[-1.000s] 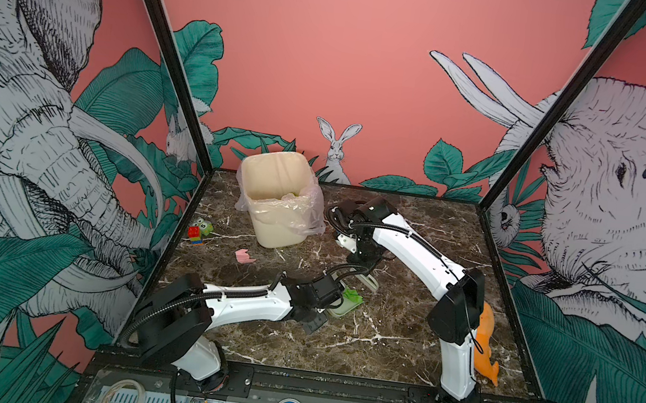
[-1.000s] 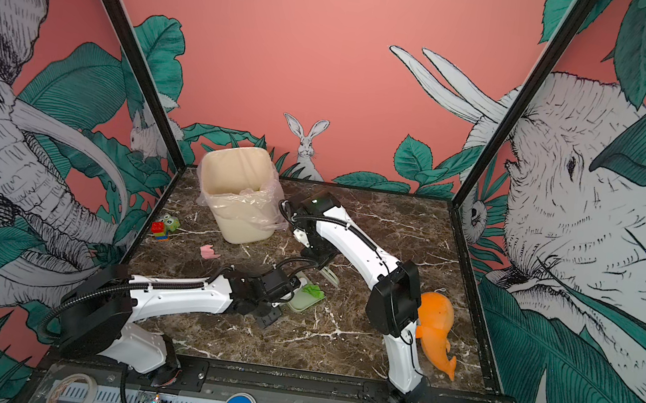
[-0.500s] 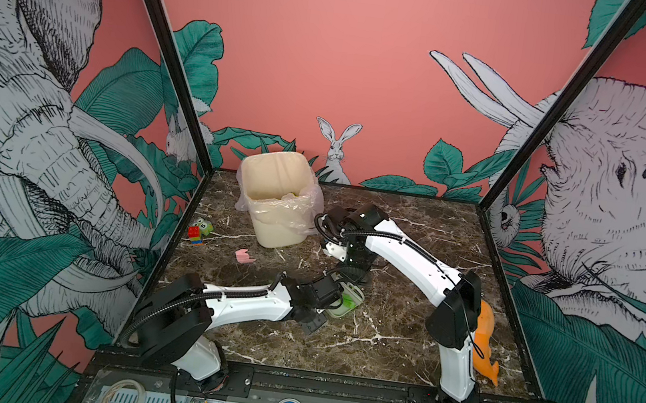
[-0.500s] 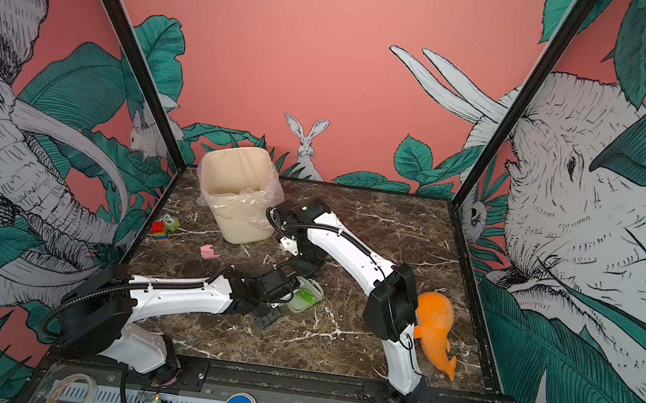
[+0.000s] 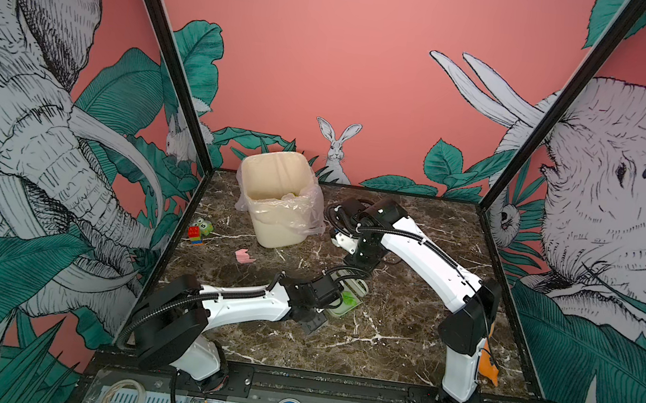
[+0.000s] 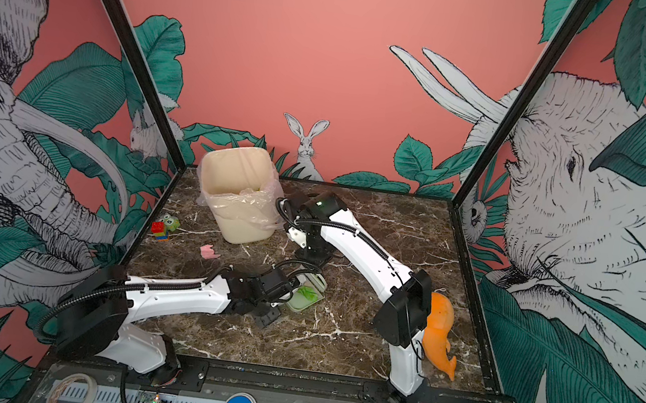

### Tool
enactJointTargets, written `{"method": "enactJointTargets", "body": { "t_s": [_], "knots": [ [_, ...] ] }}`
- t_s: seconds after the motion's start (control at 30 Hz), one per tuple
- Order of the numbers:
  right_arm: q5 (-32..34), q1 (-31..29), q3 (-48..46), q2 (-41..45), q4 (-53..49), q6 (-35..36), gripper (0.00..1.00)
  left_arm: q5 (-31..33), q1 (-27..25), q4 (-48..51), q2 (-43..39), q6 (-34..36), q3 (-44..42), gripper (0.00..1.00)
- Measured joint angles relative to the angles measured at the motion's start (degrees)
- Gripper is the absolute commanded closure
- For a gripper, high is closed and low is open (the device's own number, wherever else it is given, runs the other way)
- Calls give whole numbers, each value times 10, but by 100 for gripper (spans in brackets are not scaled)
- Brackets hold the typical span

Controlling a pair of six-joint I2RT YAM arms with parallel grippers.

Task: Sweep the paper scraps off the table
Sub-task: 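Lift the loaded dustpan toward the bin with the left gripper while the right withdraws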

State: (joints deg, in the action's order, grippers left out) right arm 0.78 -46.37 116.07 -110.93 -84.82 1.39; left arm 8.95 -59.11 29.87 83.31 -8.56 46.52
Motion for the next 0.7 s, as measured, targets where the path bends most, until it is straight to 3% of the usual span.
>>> {"method": "enactJointTargets", "body": {
  "t_s": [0.7],
  "knots": [
    [-47, 103, -51, 141, 20, -17, 100, 38, 0, 26, -84, 10, 24, 89]
  ]
}}
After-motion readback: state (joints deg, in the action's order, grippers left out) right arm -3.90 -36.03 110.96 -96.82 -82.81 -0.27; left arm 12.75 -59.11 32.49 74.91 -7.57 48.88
